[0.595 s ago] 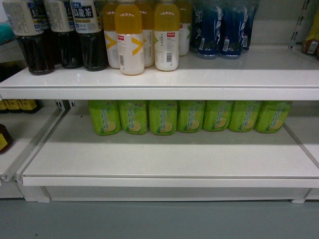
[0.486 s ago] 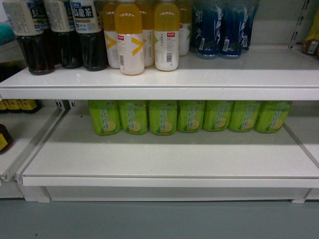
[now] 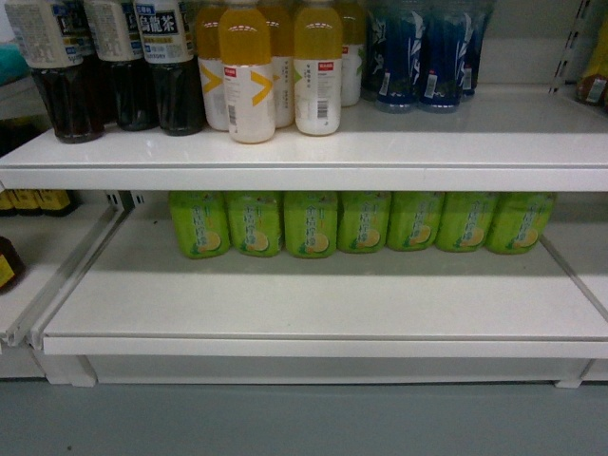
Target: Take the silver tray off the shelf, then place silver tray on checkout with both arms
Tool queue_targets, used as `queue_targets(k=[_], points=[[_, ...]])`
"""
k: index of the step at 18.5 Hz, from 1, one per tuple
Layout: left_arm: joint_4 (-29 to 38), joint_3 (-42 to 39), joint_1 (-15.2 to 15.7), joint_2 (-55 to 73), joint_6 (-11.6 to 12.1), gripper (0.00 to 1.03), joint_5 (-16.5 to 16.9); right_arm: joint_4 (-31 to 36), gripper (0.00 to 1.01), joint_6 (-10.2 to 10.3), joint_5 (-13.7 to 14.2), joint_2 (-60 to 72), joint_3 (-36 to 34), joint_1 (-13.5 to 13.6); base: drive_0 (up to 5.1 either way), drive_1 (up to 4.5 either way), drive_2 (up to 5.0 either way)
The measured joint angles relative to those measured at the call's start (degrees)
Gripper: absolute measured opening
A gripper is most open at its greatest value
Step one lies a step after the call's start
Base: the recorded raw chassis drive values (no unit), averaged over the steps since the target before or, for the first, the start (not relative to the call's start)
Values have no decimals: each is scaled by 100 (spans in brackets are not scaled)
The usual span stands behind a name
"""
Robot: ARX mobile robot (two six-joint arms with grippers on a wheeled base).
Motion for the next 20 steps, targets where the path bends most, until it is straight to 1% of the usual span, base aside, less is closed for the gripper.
queue_targets(k=[20], points=[[-2,0,0,0,-2,98,7,7,98,-15,7,0,0,0,0,0,0]])
